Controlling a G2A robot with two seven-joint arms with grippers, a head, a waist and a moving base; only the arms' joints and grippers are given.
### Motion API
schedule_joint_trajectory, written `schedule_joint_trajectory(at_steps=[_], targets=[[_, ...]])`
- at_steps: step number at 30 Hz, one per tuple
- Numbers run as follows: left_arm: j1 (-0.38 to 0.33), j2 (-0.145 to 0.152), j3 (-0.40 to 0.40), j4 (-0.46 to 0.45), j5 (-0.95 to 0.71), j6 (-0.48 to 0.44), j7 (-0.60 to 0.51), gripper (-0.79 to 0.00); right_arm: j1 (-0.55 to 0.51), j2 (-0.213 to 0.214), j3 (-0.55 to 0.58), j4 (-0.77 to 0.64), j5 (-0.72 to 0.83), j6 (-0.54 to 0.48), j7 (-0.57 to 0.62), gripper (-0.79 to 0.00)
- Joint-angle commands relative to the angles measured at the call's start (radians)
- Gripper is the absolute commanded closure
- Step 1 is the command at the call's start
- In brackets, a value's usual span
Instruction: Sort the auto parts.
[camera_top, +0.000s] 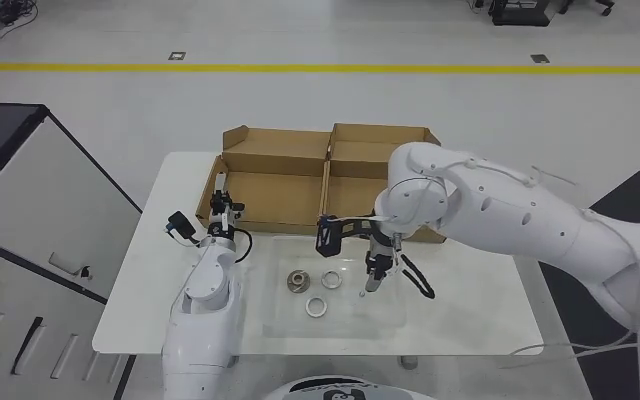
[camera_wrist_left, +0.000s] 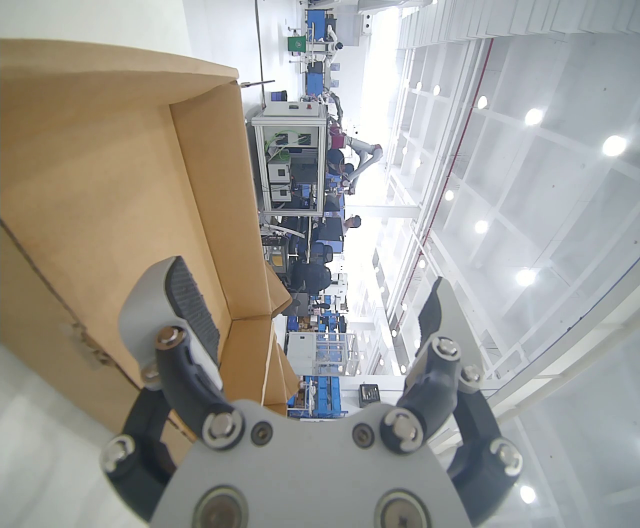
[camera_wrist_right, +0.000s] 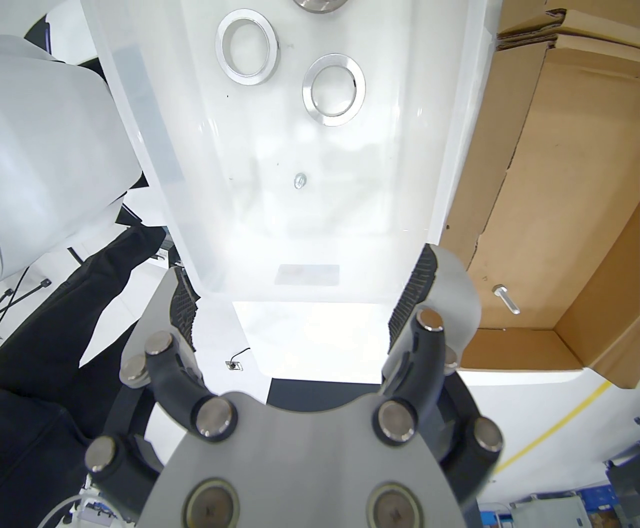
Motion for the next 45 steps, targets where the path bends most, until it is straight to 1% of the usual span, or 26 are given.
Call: schedule_joint_trajectory(at_steps=[1,9,19,32,40,45], targets=[[0.000,0.000,0.000,0.000,0.000,0.000,0.000,-0.785,-0.006,-0.004,0.000,0.014,-0.011,0.000,0.000,-0.785],[0.000,0.000,0.000,0.000,0.000,0.000,0.000,-0.785,-0.028,-0.017,0.000,0.046,-0.037,0.000,0.000,-0.785],[0.000,0.000,0.000,0.000,0.000,0.000,0.000,-0.785,-0.066,-0.033,0.000,0.049,-0.058,0.000,0.000,-0.785],[0.000,0.000,0.000,0.000,0.000,0.000,0.000,-0.785,-0.128,-0.058,0.000,0.114,-0.172,0.000,0.000,-0.785],[0.000,0.000,0.000,0.000,0.000,0.000,0.000,-0.785,-0.136,-0.067,0.000,0.116,-0.165,0.000,0.000,-0.785],[0.000,0.000,0.000,0.000,0.000,0.000,0.000,-0.785,-0.152,-0.073,0.000,0.122,-0.196,0.000,0.000,-0.785]])
